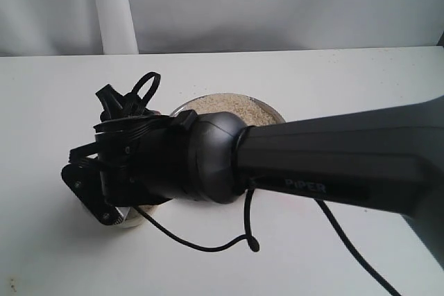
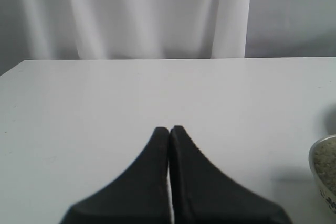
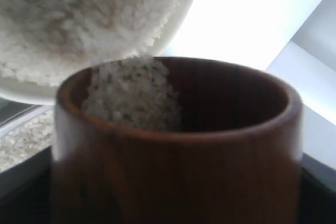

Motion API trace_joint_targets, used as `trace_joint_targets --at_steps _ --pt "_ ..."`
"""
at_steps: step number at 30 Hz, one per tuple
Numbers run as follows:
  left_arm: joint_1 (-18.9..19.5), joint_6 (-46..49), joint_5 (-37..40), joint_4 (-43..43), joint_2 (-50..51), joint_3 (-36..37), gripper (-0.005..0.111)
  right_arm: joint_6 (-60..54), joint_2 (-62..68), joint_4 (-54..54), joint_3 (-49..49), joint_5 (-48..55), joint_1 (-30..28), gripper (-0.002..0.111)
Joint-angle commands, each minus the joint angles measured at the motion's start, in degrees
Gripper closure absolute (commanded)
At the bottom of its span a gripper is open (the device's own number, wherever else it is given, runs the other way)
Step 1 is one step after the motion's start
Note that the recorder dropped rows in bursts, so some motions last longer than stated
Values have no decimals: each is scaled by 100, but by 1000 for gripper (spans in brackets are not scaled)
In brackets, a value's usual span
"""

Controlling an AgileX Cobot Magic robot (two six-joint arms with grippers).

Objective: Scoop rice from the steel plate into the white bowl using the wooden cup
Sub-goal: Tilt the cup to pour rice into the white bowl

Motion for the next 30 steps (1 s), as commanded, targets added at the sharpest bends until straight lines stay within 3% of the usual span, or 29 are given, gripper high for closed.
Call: trace_joint_targets --at_steps 1,30 --pt "-15 -22 -33 2 -14 9 107 -33 -14 -274 -49 31 19 108" --pt "-15 -22 -33 2 -14 9 107 -383 -14 -845 -49 -578 19 108"
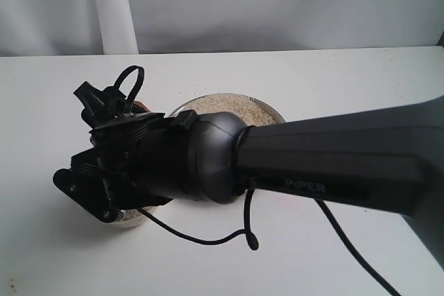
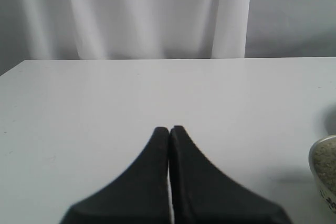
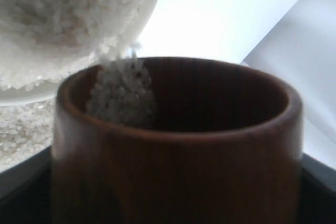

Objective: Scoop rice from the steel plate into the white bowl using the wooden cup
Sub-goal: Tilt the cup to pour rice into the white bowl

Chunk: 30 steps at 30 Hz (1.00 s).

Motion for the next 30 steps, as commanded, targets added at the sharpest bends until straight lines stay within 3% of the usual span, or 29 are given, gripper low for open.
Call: trace_joint_targets --at_steps 1,30 --pt "-15 -22 -33 2 -14 9 107 -162 -14 -100 -49 -65 19 108" --pt "-15 -22 -33 2 -14 9 107 -1330 -14 -918 -49 227 19 108"
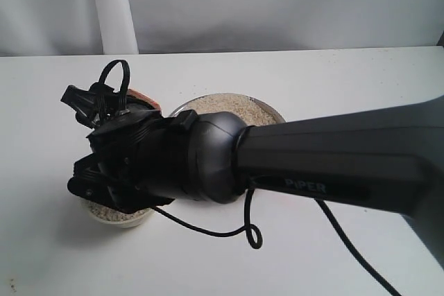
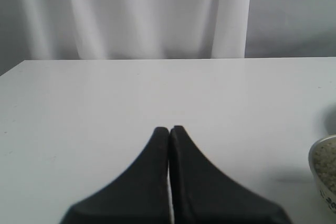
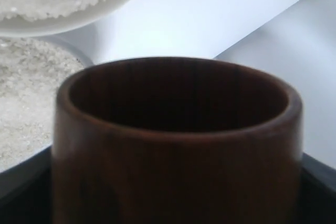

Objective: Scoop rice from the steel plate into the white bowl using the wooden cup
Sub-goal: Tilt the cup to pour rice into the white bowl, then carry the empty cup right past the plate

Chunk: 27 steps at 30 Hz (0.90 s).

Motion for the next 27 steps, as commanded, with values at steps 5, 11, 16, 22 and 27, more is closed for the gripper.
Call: trace_joint_targets --at_steps 5,11,16,22,27 --pt "-15 -22 -33 2 -14 9 107 -402 -14 -126 -49 200 19 108" --pt "-15 -22 -33 2 -14 9 107 891 -28 66 -49 269 19 108" --pt "-15 -22 -33 2 -14 9 107 2246 -334 1407 -49 105 -152 108" --pt "-15 -22 -33 2 -14 9 107 1619 -1146 4730 -39 -531 -846 108" --pt "-15 -22 -33 2 -14 9 107 -99 -2259 7720 482 -454 -1864 108"
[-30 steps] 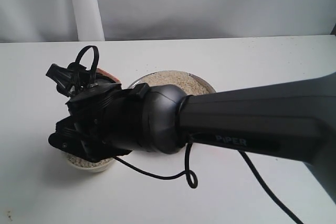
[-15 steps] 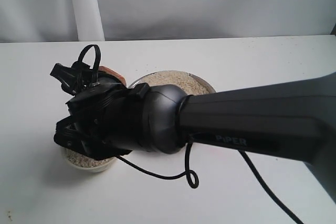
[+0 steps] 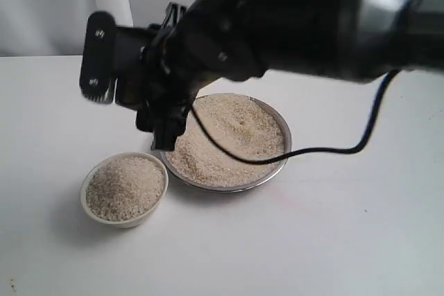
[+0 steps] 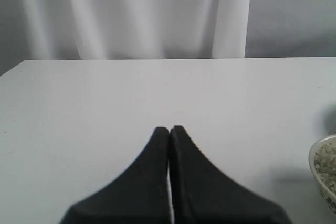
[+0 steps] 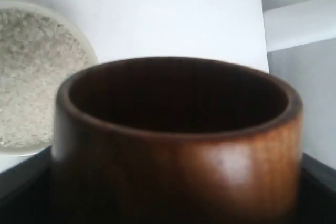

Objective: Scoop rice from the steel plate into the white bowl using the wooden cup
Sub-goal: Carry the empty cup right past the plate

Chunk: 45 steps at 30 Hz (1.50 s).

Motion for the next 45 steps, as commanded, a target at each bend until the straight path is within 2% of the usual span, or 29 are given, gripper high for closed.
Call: trace_joint_targets --at_steps 1,4,6,8,10,11,12,14,15,17,19,25,31,38,45 --pt "-15 -22 -33 2 -14 9 107 -1355 -959 2335 597 3 -814 108" --pt "-15 -22 -33 2 -14 9 107 -1999 -1537 3113 1226 -232 -1370 108" --pt "-15 -22 -33 2 -14 9 107 -2061 -2015 3760 1879 -991 -2043 108" --pt "-15 -22 -33 2 -14 9 107 -2937 -2401 5335 2778 -1812 -2804 108" --pt "-15 -22 -33 2 -14 9 107 -4376 -2482 7114 3510 -2309 -3324 108" --pt "-15 -22 -33 2 -14 9 107 -4777 -2453 7571 3661 -2333 -3434 108" --pt "-15 -22 -33 2 -14 9 107 -5698 -2388 8521 3911 -2260 -3641 108" --pt "-15 -22 -33 2 -14 9 107 -8056 -2197 10885 4330 -1577 -4160 108" --pt "-15 -22 -33 2 -14 9 107 -9081 -2108 11598 4545 -739 -4453 108" --pt "-15 -22 -33 2 -14 9 107 -9081 -1894 11598 4566 307 -4872 108" --pt "-15 -22 -33 2 -14 9 107 -9081 -1601 11598 4566 822 -5241 108" --pt "-15 -22 -33 2 -14 9 107 -9081 -786 11598 4442 795 -5675 108" --pt "-15 -22 -33 2 -14 9 107 -9066 240 11598 3916 947 -5675 108" --pt "-15 -22 -33 2 -14 9 107 -9066 1112 10914 3187 1117 -5651 108" --pt "-15 -22 -33 2 -14 9 107 -9066 1574 10830 2825 1183 -5352 106"
